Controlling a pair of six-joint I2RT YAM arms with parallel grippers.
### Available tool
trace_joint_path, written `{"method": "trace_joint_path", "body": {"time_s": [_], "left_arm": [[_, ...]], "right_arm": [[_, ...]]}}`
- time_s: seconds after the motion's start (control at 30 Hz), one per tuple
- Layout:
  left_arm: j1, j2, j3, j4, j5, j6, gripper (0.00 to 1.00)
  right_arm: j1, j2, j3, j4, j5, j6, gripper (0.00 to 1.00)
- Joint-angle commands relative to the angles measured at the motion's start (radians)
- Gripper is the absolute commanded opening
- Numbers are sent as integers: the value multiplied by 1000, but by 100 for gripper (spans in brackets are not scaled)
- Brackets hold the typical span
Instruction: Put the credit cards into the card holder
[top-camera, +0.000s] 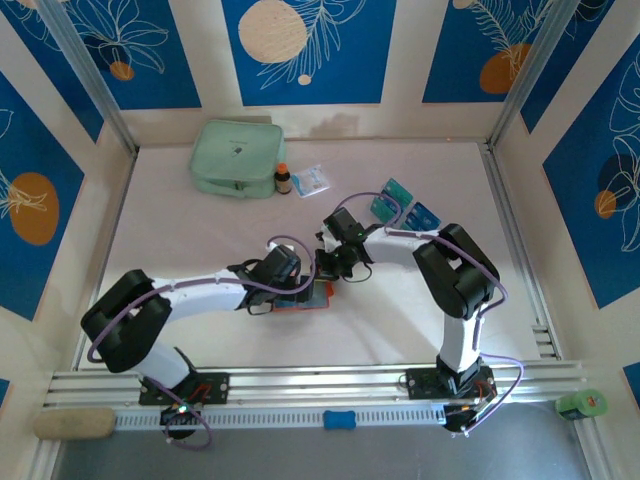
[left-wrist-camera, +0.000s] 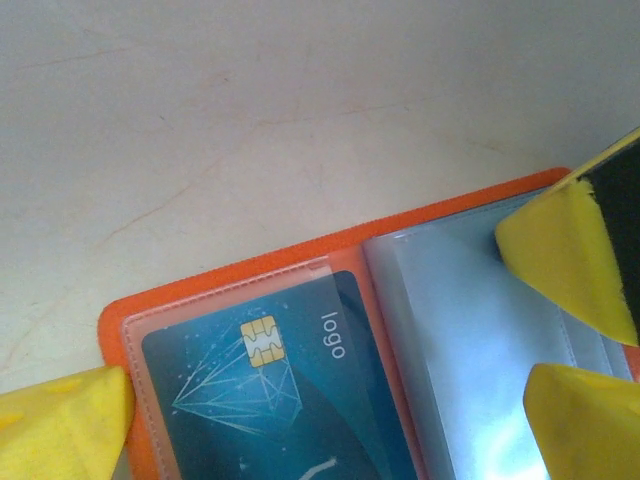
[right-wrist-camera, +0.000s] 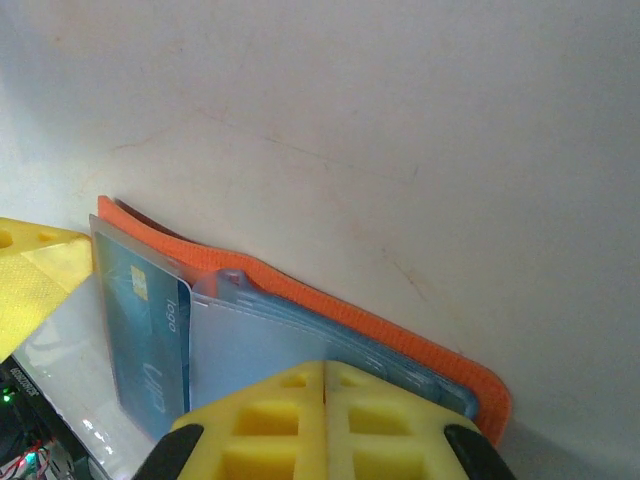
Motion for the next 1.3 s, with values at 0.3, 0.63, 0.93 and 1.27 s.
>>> {"method": "trace_joint_path", "body": {"time_s": [0.3,0.63,0.93,1.27], "left_arm": [[7,28,-48,7,-9,35,81],[7,18,-58,21,-1,29,74],[8,14,-60,22,-3,29,74],[6,-4,-59,25,-3,27,78]], "right_arm": [[-2,-16,-5,-13,-32,19,0],[-23,-117,-84,24,-2,71,23],[-21,-54,-101,89,-50,99,28],[-14,-44,-72,91,-122,94,28]]}}
